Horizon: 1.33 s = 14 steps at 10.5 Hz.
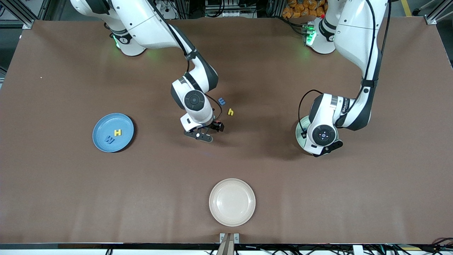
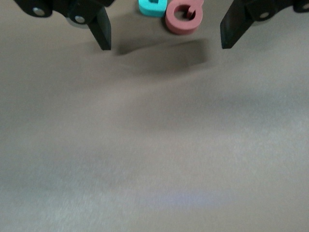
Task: Sort uppercase to blue plate, lowercase to green plate
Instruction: 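Drop the pink w onto the green plate with the left gripper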
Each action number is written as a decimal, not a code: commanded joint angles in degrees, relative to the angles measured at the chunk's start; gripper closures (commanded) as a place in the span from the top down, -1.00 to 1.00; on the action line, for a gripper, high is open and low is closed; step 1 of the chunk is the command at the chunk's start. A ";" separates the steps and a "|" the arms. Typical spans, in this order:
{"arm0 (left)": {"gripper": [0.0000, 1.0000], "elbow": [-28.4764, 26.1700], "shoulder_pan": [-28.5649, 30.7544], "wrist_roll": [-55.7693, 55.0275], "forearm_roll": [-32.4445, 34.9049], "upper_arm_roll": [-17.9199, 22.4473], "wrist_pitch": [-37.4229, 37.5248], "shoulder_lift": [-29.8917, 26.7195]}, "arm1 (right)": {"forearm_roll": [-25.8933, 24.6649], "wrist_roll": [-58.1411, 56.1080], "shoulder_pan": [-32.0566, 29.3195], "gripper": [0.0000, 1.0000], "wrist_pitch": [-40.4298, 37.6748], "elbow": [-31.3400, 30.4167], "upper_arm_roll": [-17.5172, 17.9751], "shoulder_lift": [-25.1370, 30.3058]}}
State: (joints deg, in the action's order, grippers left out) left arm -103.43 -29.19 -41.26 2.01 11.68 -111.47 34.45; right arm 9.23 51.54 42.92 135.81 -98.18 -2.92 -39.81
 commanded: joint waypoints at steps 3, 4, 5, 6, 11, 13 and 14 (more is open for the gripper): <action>0.62 -0.73 0.80 4.35 1.16 0.10 2.39 -2.72 | 1.05 2.33 2.08 1.00 -0.20 1.50 -0.42 -1.06; 0.62 -0.11 1.06 4.26 0.46 0.01 2.48 -3.33 | 0.96 2.33 2.08 1.00 0.94 1.50 -0.42 -1.41; 0.61 0.67 1.06 3.65 -0.42 -0.34 2.66 -3.43 | 0.96 2.33 2.17 1.00 2.00 1.50 -0.42 -1.76; 0.61 1.38 0.71 3.55 -3.73 -0.43 2.66 -3.43 | 0.96 2.33 2.17 1.00 2.61 1.50 -0.42 -2.11; 0.62 5.86 0.18 -4.44 -17.63 -4.73 2.39 -1.15 | 1.05 3.64 2.69 1.00 4.99 1.59 -0.42 -2.64; 0.80 5.87 -0.08 -4.71 -19.84 -7.10 2.04 0.26 | 1.05 3.92 3.05 1.00 4.99 1.42 -0.42 -2.64; 0.84 5.87 -0.34 -4.71 -19.85 -7.63 2.04 0.35 | 1.05 4.26 3.57 1.00 5.34 1.07 -0.42 -2.64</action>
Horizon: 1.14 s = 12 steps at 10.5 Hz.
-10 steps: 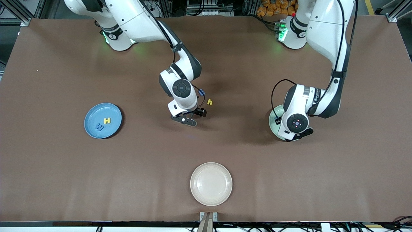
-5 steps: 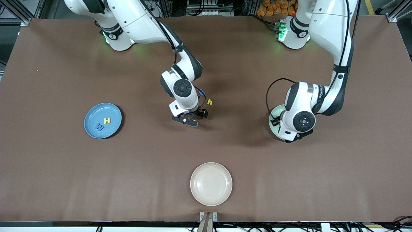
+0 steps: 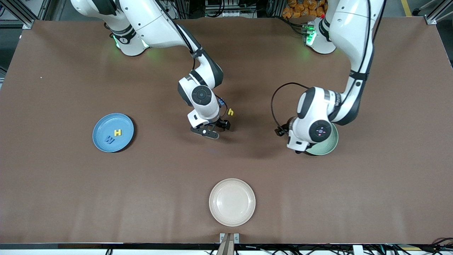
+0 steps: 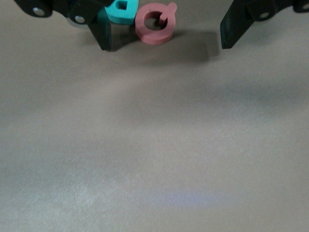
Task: Sort uppercase to blue plate, lowercase to green plate
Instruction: 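Grasp the pink Q with the right gripper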
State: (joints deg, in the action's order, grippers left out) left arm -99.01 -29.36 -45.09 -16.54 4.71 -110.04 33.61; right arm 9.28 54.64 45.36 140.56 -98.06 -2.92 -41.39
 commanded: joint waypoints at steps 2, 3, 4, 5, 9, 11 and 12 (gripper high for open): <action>0.84 1.45 -0.08 -0.79 -1.22 -0.75 0.44 1.54 | 1.00 2.14 1.74 1.00 0.77 0.42 -0.42 -1.06; 0.84 1.45 -0.08 -0.78 -1.04 -0.66 0.36 1.72 | 1.00 2.23 1.92 1.00 0.77 0.24 -0.42 -1.06; 0.84 1.45 -0.08 -0.78 -1.13 -0.75 0.27 1.81 | 1.00 2.66 2.19 1.00 0.77 -0.28 -0.42 -0.98; 0.84 1.45 -0.08 -0.78 -1.04 -0.66 0.18 1.89 | 1.00 3.01 2.10 1.00 0.68 -0.46 -0.42 -0.98; 0.85 1.45 -0.08 -0.87 -1.04 -0.75 0.09 1.90 | 1.00 4.32 1.93 -0.65 0.68 -0.55 -0.42 -0.63; 0.85 1.28 -0.08 -0.87 -0.96 -0.75 -0.35 2.07 | 1.00 5.48 2.01 -1.00 0.77 -0.55 -0.42 -0.36; 0.85 1.36 -0.08 -0.87 -0.96 -0.66 -0.44 2.16 | 1.00 5.48 2.01 -1.00 0.94 -0.90 -0.42 -0.19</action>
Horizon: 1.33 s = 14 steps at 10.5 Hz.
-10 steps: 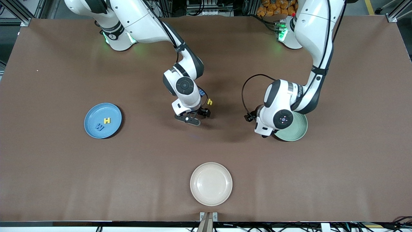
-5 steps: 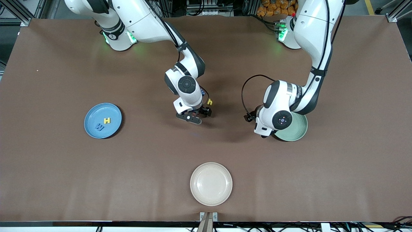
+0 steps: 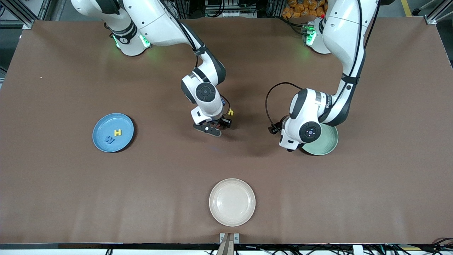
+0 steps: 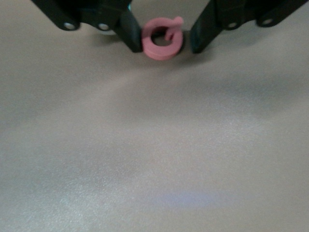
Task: Sort uppercase to blue plate, lowercase to green plate
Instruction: 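Grasp the pink Q with the right gripper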
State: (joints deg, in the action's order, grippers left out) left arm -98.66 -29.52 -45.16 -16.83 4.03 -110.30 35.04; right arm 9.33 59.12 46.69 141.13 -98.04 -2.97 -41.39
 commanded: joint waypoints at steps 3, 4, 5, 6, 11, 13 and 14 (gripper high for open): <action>0.85 0.93 0.08 -0.81 -0.66 -0.07 -0.35 0.82 | 0.95 0.56 0.59 -1.00 1.08 -1.63 -0.37 0.69; 0.85 0.93 0.08 -0.90 -0.75 -0.07 -0.35 0.82 | 0.95 0.21 0.16 -1.00 0.55 -1.63 -0.37 1.48; 0.85 1.01 0.08 -0.90 -0.75 -0.07 -0.35 0.73 | 0.87 -0.32 -0.98 -1.00 0.37 -1.63 -0.55 2.62; 0.85 1.10 0.08 -0.99 -1.10 -0.07 -0.53 0.64 | 0.86 -2.06 -3.25 -1.00 -0.67 -1.63 -0.55 4.02; 0.85 1.10 -0.27 -7.91 -2.59 -2.80 -7.21 0.82 | -0.36 -19.35 -16.43 -1.00 -13.49 -1.72 -4.05 8.51; 0.84 1.36 -2.72 -14.22 -3.12 -4.29 -7.30 1.43 | -0.45 -24.99 -19.08 -1.00 -16.05 -1.72 -9.40 8.69; 0.82 3.10 -5.17 -17.74 -3.12 -4.29 -8.08 3.00 | -0.54 -27.98 -20.57 -1.00 -17.11 -1.72 -11.43 8.60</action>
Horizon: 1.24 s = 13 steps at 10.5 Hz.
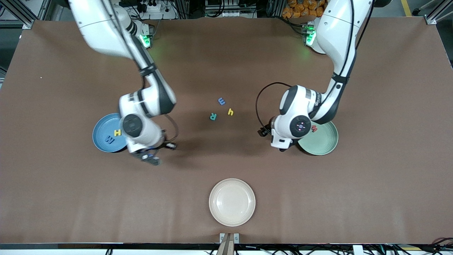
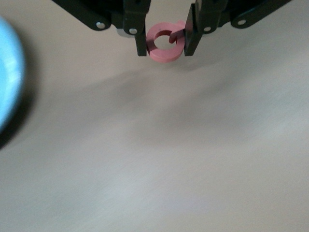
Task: Sort uppercase to blue plate, lowercase to green plate
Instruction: 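Place the Q on the blue plate while the left gripper reaches letters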
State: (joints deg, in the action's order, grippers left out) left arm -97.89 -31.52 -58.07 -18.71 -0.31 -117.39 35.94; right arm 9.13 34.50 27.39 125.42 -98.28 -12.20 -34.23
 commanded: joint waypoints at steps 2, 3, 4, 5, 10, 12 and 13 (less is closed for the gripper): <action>0.81 3.58 -6.70 -13.96 -1.33 -0.04 -5.20 3.16 | -0.25 -10.73 -6.10 -1.00 -3.86 -2.44 -4.58 1.88; 0.81 4.54 -7.93 -17.48 -1.24 -0.13 -6.09 3.69 | -0.34 -12.94 -7.25 -1.00 -3.78 -4.97 -5.20 3.45; 0.76 5.33 -9.68 -21.44 -0.90 -0.13 -6.10 4.22 | -0.34 -14.96 -7.44 -1.00 -3.35 -8.30 -6.07 5.47; 0.74 5.52 -11.01 -24.61 -0.72 -0.04 -6.19 4.48 | -0.34 -17.16 -7.79 -1.00 -2.47 -12.51 -6.69 8.28; 0.74 5.69 -14.36 -31.32 -3.51 0.22 -7.50 6.06 | -0.95 -24.12 -9.28 -1.00 -1.76 -21.25 -11.18 13.93; 0.74 5.69 -15.75 -32.63 -4.41 0.31 -8.90 7.47 | -0.95 -24.12 -10.95 0.85 -1.85 -21.17 -11.18 13.58; 0.74 5.61 -15.76 -33.16 -4.49 0.22 -10.39 7.65 | -0.95 -24.12 -11.04 1.00 -2.20 -20.90 -11.27 13.66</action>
State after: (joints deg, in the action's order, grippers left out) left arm -93.15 -46.12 -89.40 -21.88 -0.72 -126.06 42.69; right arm 8.91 10.73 17.14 122.99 -118.04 -23.92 -22.28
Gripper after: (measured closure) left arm 0.128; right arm 0.546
